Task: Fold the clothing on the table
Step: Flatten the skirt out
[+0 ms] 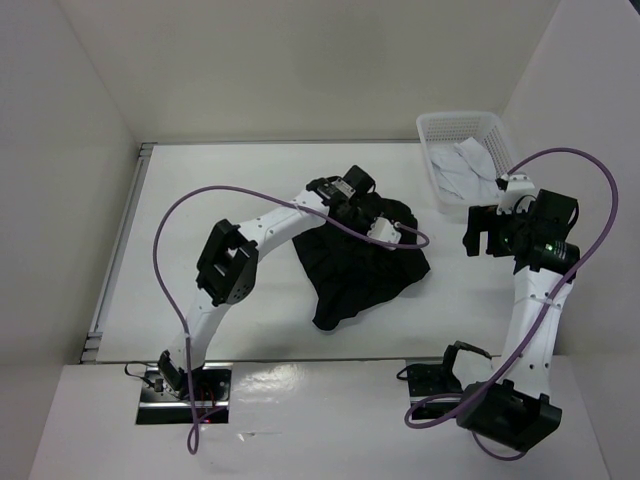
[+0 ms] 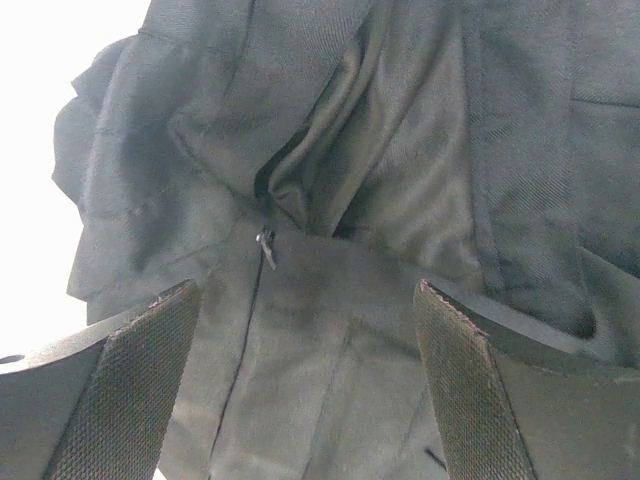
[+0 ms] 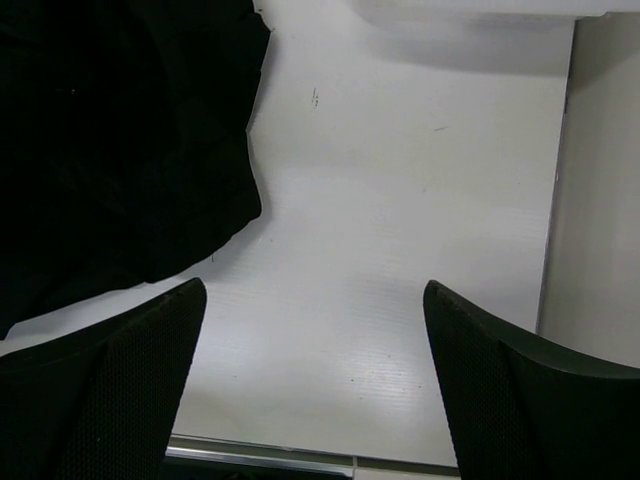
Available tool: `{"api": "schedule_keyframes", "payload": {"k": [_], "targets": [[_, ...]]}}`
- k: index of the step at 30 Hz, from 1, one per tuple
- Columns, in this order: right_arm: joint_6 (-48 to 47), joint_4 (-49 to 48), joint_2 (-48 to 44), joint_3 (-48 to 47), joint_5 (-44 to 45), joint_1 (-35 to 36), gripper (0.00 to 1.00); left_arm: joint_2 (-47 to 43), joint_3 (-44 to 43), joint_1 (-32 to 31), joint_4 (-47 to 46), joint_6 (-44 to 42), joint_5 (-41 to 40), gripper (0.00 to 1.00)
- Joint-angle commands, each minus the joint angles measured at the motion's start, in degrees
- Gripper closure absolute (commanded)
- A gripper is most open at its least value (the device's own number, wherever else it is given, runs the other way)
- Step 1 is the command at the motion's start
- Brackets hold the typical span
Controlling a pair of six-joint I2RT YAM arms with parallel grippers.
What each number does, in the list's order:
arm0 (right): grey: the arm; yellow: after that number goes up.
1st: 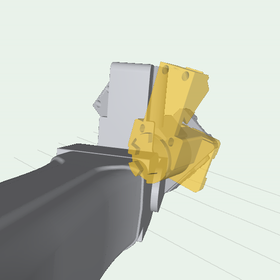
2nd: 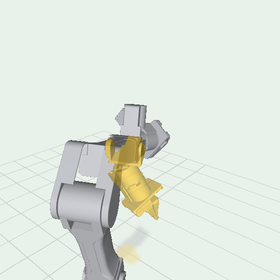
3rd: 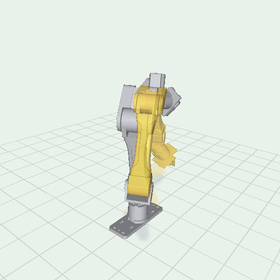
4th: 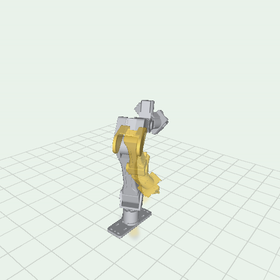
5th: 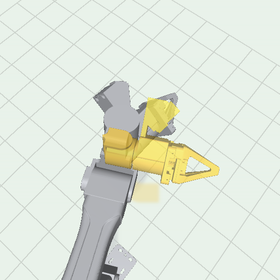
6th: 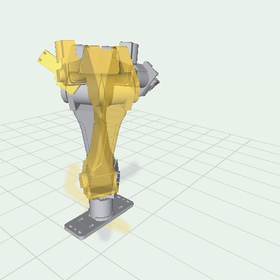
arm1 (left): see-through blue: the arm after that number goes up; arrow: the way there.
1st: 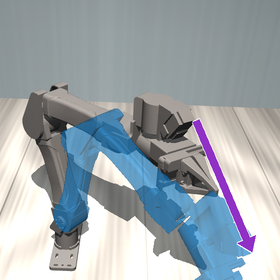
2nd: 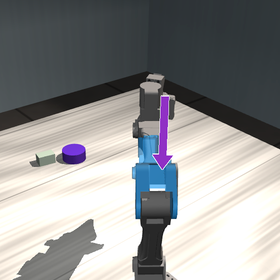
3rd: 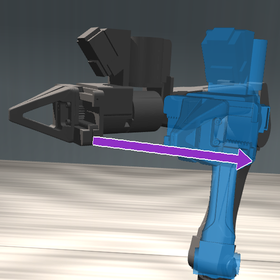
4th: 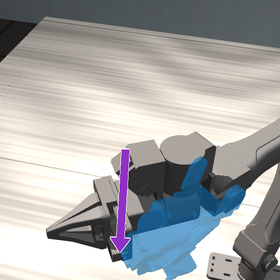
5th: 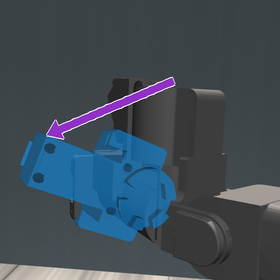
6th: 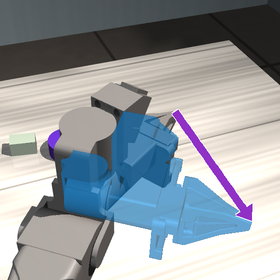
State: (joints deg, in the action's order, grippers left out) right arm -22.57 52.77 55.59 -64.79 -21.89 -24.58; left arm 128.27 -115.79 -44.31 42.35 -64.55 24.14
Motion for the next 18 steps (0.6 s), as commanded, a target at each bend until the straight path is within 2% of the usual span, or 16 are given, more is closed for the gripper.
{"api": "schedule_keyframes", "payload": {"k": [1,12,14,18], "targets": [[-0.02,0.05,-1.1,0.28,-1.05,-0.82,0.07,1.9,-3.04,-0.25,0.45,-2.07,3.37,0.06],[-0.02,0.05,-1.1,-0.24,-1.66,-1.88,0.07,6.21,-7.78,-0.25,0.45,-3.82,2.84,0.07],[-0.02,0.05,-1.1,-0.24,-1.66,-1.88,0.07,7.34,-9.19,-0.25,1.15,-3.82,2.84,0.12],[-0.02,0.05,-1.1,-0.24,-1.66,-1.88,0.07,8.58,-11.48,-0.25,3.27,-3.82,2.84,0.32]]}}
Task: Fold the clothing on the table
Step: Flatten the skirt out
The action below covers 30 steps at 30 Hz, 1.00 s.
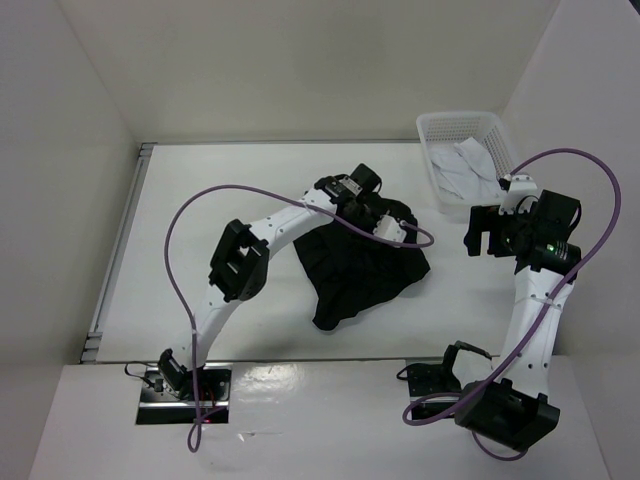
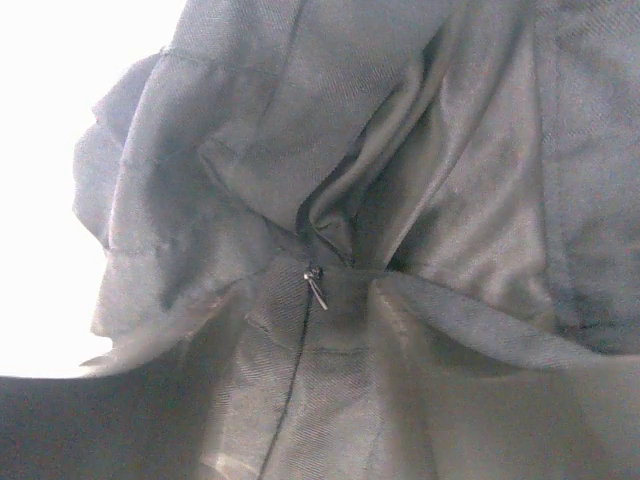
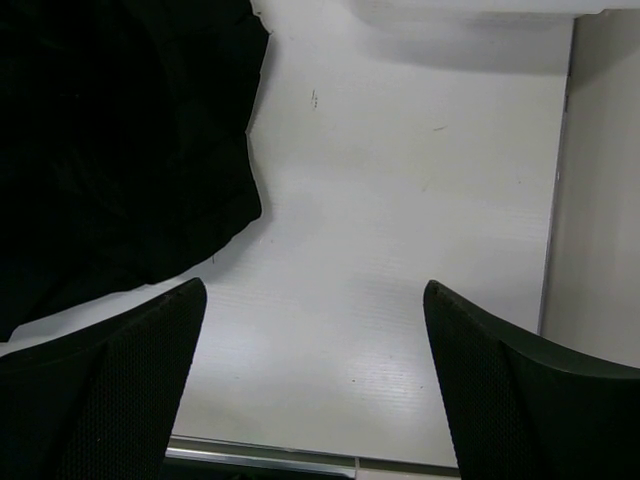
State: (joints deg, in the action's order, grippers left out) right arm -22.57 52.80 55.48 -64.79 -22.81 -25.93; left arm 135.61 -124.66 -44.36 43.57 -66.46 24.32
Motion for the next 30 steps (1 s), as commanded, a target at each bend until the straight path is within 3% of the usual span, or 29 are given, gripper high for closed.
{"api": "schedule_keyframes", "payload": {"k": [1,8,10,13,14,16,20,24,27,30], "targets": [[-0.02,0.03,-0.99,-0.24,-0.75,-0.52,0.07,1.93,-3.3,-0.2,2.83,-1.92,2.67,0.44],[-0.02,0.03,-1.52,-0.24,-0.75,-1.05,0.07,6.06,-10.67,-0.2,11.17,-2.44,2.67,0.64],[-0.02,0.03,-1.52,-0.24,-0.75,-1.05,0.07,8.6,-14.27,-0.2,15.63,-2.45,2.67,0.76],[-0.02,0.03,-1.52,-0.24,-0.75,-1.05,0.07,15.87,-29.8,0.33,26.68,-1.84,3.19,0.91],[-0.02,0.03,-1.52,-0.24,-0.75,-1.05,0.07,22.26,-44.9,0.33,30.57,2.08,4.41,0.94],[-0.02,0.03,-1.52,-0.24,-1.27,-1.05,0.07,26.27,-55.12,1.2,31.13,6.85,2.94,1.0],[-0.02,0.55,-2.05,-0.24,-1.8,-1.05,0.08,24.09,-55.16,2.61,31.14,7.56,7.56,1.0],[-0.02,0.55,-2.05,-0.24,-2.33,-1.05,0.08,22.86,-55.16,3.23,31.14,11.69,6.72,1.0],[-0.02,0.55,-2.05,-0.24,-2.86,-1.05,0.08,22.86,-55.16,3.75,31.14,14.77,6.18,0.93],[-0.02,0.55,-2.05,-0.24,-3.47,-1.05,0.07,22.33,-55.16,3.75,31.14,16.09,6.18,0.5]]}}
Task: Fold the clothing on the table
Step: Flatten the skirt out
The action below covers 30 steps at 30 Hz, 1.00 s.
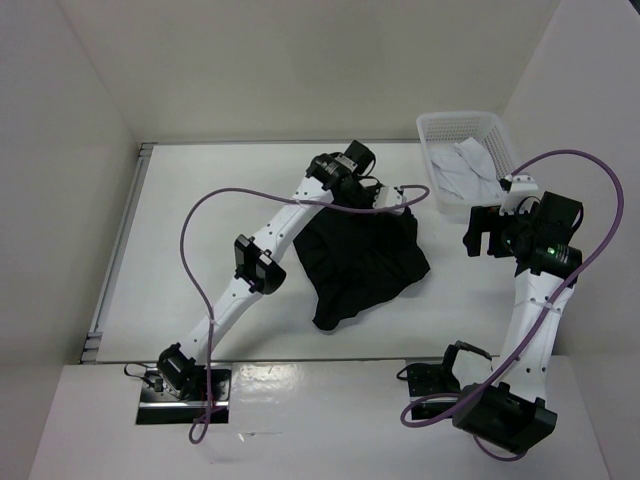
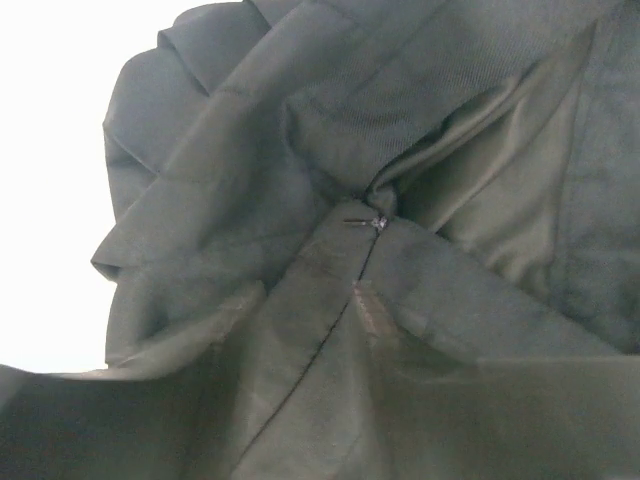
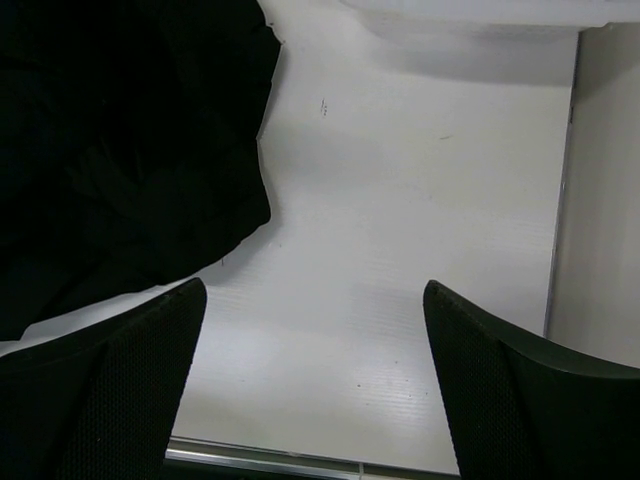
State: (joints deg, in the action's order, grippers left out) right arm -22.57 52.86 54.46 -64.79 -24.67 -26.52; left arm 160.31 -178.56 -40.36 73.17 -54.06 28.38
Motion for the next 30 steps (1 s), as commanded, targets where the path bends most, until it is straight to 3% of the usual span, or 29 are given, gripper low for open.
{"api": "schedule_keyframes", "payload": {"k": [1,3,9,16,30], "targets": [[-0.02,0.49,-1.54,-0.24,-1.61,-0.46,0.07,-2.37,-1.26,-0.25,1.54,4.22,1.51,0.4],[-0.02,0.49,-1.55,-0.24,-1.61,-0.46,0.07,-2.9,-1.26,-0.25,1.54,4.23,0.28,0.27],[-0.02,0.49,-2.07,-0.24,-2.14,-0.46,0.07,-6.67,6.47,-3.23,1.54,-5.33,-5.09,0.26],[-0.02,0.49,-2.07,-0.24,-2.14,-0.46,0.07,-11.77,22.45,-6.05,1.54,-17.73,-7.72,0.29],[-0.02,0.49,-2.07,-0.24,-2.14,-0.46,0.07,-8.35,17.29,-6.05,1.54,-18.89,-11.07,0.37]]}}
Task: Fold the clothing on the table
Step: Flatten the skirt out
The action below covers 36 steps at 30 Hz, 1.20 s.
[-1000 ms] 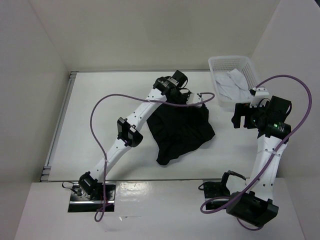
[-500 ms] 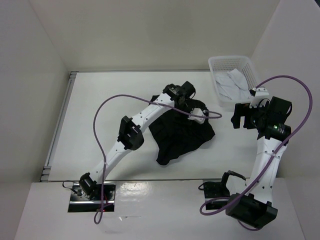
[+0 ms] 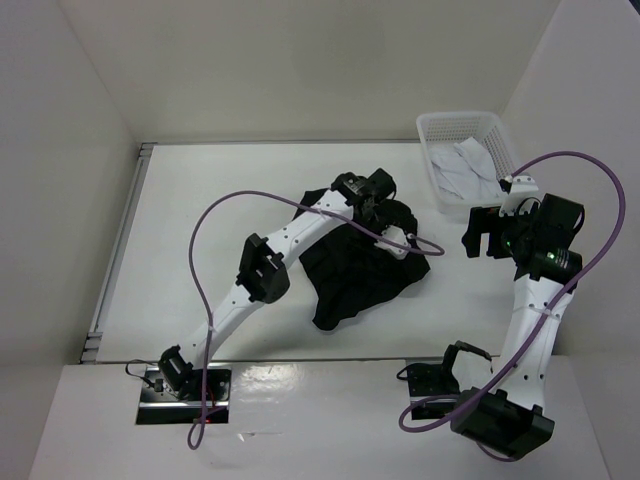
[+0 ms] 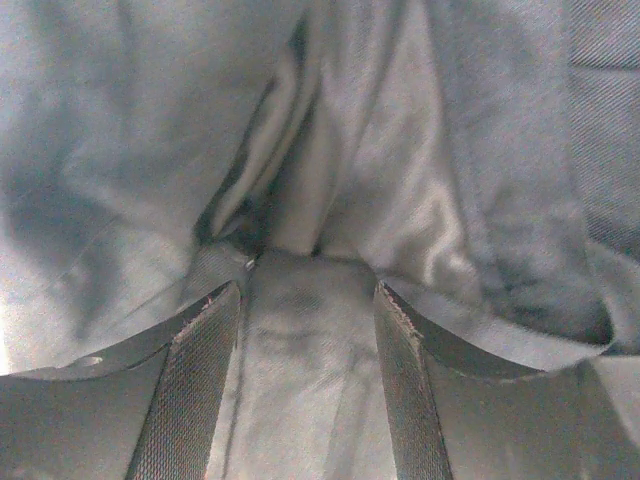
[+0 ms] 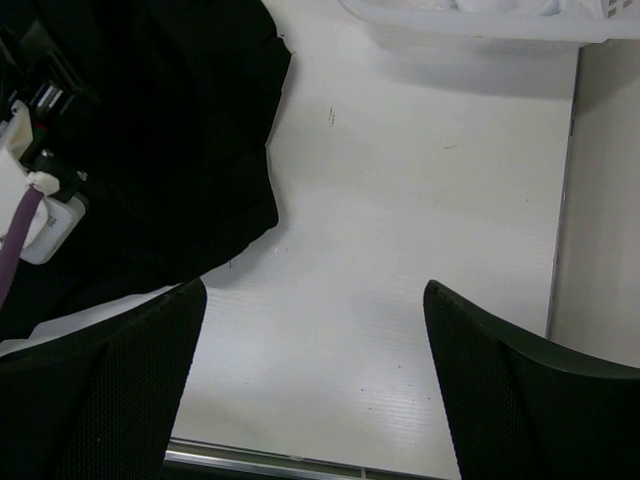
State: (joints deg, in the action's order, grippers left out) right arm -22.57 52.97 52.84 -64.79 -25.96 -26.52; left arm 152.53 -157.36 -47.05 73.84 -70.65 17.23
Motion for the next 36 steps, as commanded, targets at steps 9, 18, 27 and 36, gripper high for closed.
{"api": "schedule_keyframes", "payload": {"k": [9,18,27,36], "targets": [[-0.02,0.38,-0.46,-0.24,-0.85,-0.46,0.07,1.1,-7.61,1.26,0.86,-4.58,-1.59,0.37],[-0.02,0.38,0.07,-0.24,-0.85,-0.99,0.07,-0.04,0.2,0.73,0.86,-7.21,-1.59,0.37],[-0.02,0.38,0.6,-0.24,-0.85,-0.99,0.07,3.38,-3.99,0.2,0.86,-7.22,-1.59,0.38],[-0.02,0.38,0.6,-0.24,-0.85,-0.99,0.07,7.08,-7.18,-0.33,0.86,-6.16,-2.99,0.67]]}}
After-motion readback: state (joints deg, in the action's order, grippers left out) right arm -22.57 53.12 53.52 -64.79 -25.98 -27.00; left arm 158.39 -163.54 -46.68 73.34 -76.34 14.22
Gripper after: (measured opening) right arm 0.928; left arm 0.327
